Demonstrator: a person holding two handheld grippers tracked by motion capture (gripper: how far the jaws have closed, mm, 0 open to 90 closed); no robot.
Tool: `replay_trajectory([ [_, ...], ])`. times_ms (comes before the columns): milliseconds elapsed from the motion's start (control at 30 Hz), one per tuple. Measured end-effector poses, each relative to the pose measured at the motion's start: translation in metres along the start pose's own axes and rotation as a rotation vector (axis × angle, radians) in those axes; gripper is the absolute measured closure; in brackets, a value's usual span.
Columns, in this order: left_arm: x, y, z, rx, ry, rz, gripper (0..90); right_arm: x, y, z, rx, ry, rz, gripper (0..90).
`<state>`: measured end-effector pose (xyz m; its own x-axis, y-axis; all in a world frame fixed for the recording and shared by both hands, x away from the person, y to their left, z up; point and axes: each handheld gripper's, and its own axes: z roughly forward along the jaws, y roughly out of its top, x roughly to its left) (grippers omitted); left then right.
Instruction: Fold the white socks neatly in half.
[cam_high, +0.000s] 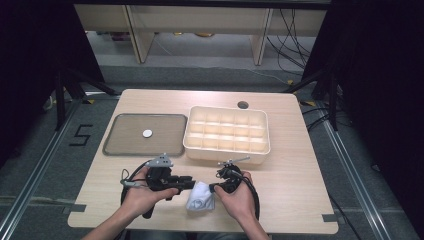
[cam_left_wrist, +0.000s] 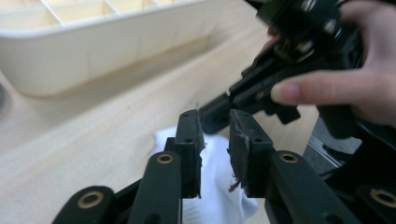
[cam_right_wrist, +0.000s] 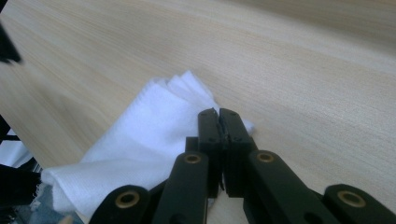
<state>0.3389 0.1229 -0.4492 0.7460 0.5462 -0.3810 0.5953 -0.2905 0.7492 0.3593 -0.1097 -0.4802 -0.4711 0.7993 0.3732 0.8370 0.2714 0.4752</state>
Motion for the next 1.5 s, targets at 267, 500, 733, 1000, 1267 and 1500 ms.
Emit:
replay_trajectory([
  [267,-0.015,-0.018,0.037,0.109,-0.097,0.029,75.4,0.001,0.001,0.000,0.015,-0.015,0.003,88.8],
  [500,-0.014,-0.026,0.052,0.170,-0.087,0.042,80.0,0.001,0.001,0.001,0.016,-0.021,0.005,88.8],
  [733,-0.016,-0.028,0.057,0.184,-0.074,0.077,82.4,0.000,0.001,0.002,0.017,-0.016,-0.003,88.8],
  [1000,-0.019,-0.030,0.061,0.189,-0.075,0.086,83.2,0.001,0.000,0.003,0.024,-0.037,-0.005,88.9],
  [1267,-0.021,-0.031,0.063,0.202,-0.052,0.110,83.6,0.001,0.000,0.005,0.037,-0.027,0.001,89.0],
  [1500,-0.022,-0.033,0.064,0.203,-0.057,0.113,84.0,0.001,0.000,0.005,0.033,-0.039,-0.007,89.0],
])
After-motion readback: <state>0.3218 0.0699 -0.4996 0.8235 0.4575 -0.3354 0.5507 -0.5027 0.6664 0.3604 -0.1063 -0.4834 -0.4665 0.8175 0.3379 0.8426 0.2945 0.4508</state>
